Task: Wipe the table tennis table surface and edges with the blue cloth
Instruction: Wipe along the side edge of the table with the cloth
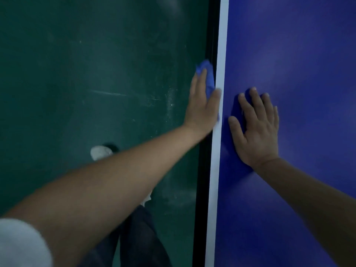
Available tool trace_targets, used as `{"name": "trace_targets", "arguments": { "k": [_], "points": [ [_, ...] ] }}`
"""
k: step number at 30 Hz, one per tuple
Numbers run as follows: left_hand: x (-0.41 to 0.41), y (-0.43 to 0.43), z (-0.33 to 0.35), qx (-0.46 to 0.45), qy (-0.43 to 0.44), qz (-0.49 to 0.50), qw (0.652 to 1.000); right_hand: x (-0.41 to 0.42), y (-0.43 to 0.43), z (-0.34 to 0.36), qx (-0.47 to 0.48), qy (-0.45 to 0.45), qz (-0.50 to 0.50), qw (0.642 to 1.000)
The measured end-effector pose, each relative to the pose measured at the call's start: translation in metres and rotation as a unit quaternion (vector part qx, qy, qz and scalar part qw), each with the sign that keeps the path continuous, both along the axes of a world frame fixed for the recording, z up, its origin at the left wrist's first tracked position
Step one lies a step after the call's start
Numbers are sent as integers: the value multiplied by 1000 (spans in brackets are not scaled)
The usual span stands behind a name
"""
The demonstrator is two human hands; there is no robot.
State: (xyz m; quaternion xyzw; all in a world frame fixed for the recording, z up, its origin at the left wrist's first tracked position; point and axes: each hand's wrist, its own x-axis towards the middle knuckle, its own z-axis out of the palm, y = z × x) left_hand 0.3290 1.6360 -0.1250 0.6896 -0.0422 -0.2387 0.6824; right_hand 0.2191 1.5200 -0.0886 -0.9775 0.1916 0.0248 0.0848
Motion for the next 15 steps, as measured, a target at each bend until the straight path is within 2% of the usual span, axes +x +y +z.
{"name": "trace_targets", "arguments": {
  "k": [2, 4, 6, 10, 12, 15],
  "points": [
    [32, -17, 10, 10, 29, 19, 999, 1, 1, 2, -1, 2, -2, 1000],
    [21, -9, 17, 9, 5, -6, 1000, 1, 2, 3, -4, 10, -7, 1000],
    [-28, 17, 13, -2, -53, -48, 997, 1, 2, 3, -3, 11, -9, 1000],
    [-118, 70, 4, -29, 2, -107, 994, 1, 2, 3, 2, 6, -5, 1000],
    [-107, 66, 4, -22, 1, -122, 992, 0, 1, 2, 0, 6, -6, 1000],
    [-34, 33, 0, 2, -75, -125, 989, 1, 1, 2, -4, 3, -4, 1000]
  ]
}}
